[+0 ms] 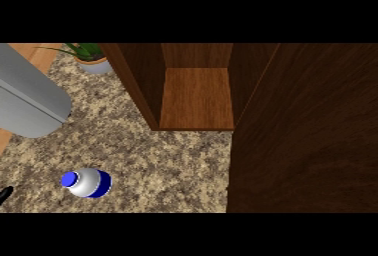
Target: Pick up the bottled water, place it into the cabinet and close the cabinet
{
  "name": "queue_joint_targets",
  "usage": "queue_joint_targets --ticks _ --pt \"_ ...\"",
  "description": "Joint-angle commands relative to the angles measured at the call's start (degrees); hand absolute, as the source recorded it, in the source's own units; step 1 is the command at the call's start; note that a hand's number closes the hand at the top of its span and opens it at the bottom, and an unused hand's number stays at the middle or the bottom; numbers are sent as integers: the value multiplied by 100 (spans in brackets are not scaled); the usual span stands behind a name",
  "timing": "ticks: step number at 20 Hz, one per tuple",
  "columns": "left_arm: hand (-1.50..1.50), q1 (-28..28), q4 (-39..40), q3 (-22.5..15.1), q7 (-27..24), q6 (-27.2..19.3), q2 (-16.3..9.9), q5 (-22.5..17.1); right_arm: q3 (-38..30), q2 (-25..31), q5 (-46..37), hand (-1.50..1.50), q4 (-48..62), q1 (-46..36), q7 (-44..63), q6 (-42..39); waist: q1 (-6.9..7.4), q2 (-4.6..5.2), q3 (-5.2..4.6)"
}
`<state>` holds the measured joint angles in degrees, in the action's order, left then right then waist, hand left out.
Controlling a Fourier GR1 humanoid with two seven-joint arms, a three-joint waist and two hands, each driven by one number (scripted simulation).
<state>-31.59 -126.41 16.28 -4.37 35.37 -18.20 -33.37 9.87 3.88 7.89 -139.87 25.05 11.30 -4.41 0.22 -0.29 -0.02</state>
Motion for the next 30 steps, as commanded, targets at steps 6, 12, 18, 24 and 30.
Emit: queue_joint_targets --ticks 6,12,18,24,30 --pt "-150 -91 331 64 -366 397 790 1027 216 69 23 -150 -852 1058 -218 -258 -77 5 1" --pt "-150 551 998 273 -311 141 849 1345 406 33 -96 -150 -877 1117 -171 -161 -86 23 0" --pt "-150 1142 2270 311 -1135 235 1035 2450 274 183 -64 -150 -643 1458 -741 -422 -111 21 -3" --pt "-150 1761 3486 358 -1641 255 867 2805 195 335 140 -150 -874 1975 -1022 -606 -112 25 -2" --pt "-150 2209 4896 412 -2700 -111 912 3466 651 348 -262 -150 -1230 2870 -1532 -765 -192 6 -8"
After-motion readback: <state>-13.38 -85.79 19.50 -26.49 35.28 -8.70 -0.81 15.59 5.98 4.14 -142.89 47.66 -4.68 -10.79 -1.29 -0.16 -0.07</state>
